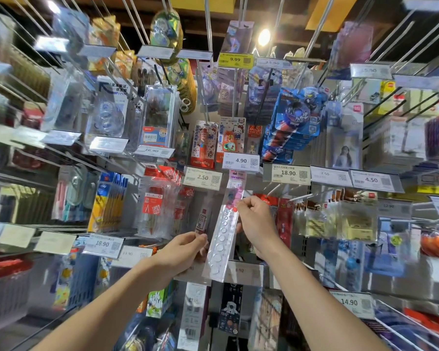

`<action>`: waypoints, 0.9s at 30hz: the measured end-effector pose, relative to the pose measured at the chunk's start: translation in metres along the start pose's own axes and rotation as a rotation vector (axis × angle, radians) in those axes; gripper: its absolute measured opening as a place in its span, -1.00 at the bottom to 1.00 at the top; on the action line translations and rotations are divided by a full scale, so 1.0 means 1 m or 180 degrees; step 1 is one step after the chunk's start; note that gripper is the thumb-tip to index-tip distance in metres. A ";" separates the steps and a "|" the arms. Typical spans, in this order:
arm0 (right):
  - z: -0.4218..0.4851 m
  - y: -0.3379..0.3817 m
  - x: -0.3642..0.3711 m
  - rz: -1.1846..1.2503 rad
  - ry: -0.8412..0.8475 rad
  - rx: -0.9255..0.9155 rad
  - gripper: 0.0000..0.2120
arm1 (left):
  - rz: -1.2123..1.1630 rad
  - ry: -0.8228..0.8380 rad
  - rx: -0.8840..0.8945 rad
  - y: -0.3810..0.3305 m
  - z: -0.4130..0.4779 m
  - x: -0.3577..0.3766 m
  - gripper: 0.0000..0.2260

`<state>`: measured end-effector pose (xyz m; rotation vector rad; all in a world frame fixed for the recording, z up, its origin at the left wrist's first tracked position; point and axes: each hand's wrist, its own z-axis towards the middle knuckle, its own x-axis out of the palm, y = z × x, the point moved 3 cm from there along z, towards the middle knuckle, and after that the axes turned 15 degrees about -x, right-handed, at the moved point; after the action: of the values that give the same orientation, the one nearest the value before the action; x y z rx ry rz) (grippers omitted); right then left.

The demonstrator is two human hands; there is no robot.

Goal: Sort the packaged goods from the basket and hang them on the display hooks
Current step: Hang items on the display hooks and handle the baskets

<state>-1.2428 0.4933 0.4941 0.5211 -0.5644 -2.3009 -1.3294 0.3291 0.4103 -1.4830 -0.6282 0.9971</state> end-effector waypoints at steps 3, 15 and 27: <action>0.000 -0.001 0.002 0.0008 0.0019 0.0076 -0.73 | -0.0041 -0.0062 -0.0011 -0.001 0.001 -0.001 -0.72; 0.005 -0.009 0.001 -0.0264 0.0220 0.0634 -0.80 | -0.0127 -0.0050 0.0016 0.000 0.000 -0.002 -0.68; 0.011 -0.031 0.022 -0.1075 0.0381 0.0939 -0.80 | 0.0019 0.0116 0.0255 -0.005 -0.009 0.003 -0.90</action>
<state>-1.2796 0.5012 0.4824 0.9522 -0.8141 -2.4907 -1.3194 0.3273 0.4140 -1.4301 -0.5520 0.9868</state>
